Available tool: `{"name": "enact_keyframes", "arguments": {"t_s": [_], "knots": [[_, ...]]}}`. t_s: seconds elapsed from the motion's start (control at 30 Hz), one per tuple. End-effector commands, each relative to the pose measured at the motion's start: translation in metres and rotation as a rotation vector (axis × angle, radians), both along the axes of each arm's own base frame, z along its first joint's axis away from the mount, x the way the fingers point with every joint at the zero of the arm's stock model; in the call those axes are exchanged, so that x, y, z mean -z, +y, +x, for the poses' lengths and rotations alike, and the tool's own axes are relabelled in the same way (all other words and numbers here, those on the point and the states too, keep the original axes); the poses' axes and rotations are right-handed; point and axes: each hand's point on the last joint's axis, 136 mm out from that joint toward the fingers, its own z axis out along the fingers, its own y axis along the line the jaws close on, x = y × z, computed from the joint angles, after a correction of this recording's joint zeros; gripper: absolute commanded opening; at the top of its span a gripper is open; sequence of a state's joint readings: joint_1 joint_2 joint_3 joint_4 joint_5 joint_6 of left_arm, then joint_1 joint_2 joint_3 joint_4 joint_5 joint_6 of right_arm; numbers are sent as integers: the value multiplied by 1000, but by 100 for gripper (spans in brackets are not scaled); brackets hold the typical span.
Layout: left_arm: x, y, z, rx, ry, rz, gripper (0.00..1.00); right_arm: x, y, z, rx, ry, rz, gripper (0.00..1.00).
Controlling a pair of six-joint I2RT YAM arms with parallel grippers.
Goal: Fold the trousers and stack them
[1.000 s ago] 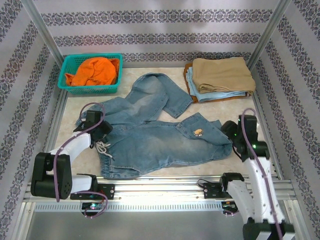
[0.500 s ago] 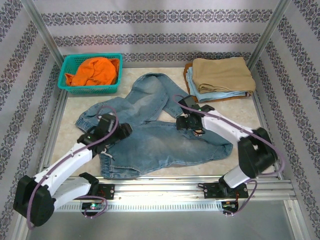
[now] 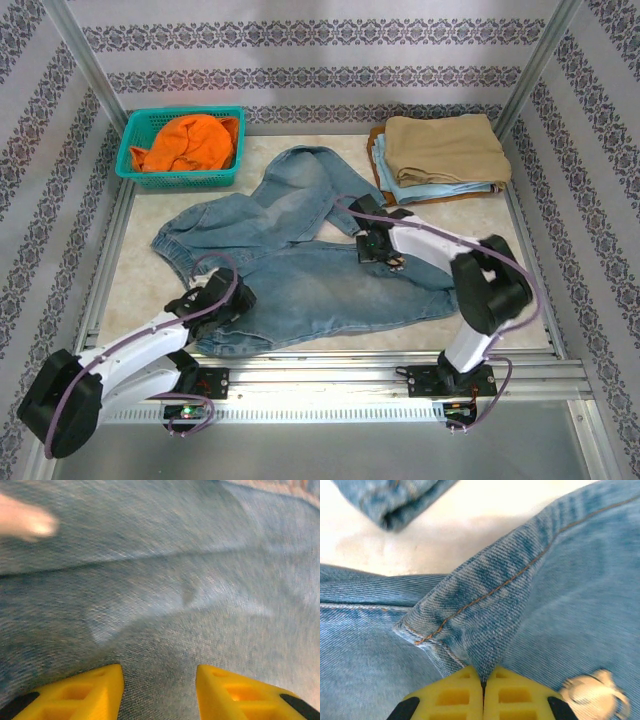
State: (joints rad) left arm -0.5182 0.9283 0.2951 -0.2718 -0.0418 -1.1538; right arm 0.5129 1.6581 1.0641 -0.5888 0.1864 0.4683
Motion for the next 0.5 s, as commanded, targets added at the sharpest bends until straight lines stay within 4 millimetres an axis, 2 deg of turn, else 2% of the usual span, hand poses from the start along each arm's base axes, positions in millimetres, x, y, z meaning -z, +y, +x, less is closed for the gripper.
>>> {"name": "enact_keyframes", "arguments": {"t_s": [0.0,0.13,0.2,0.3,0.47], "knots": [[16,61,-21,-99,91,170,42,-61,-43,5,189,-188,28,0],[0,88,-12,-198,60,141,42,-103,-92,-11,390,-324,127,0],[-12,92,1,-237,31,80,42,-118,-117,-26,491,-387,174,0],[-24,94,23,-247,8,68,42,-140,-142,-46,599,-476,215,0],[-15,97,41,-244,52,35,39,-167,-169,-79,680,-588,198,0]]}}
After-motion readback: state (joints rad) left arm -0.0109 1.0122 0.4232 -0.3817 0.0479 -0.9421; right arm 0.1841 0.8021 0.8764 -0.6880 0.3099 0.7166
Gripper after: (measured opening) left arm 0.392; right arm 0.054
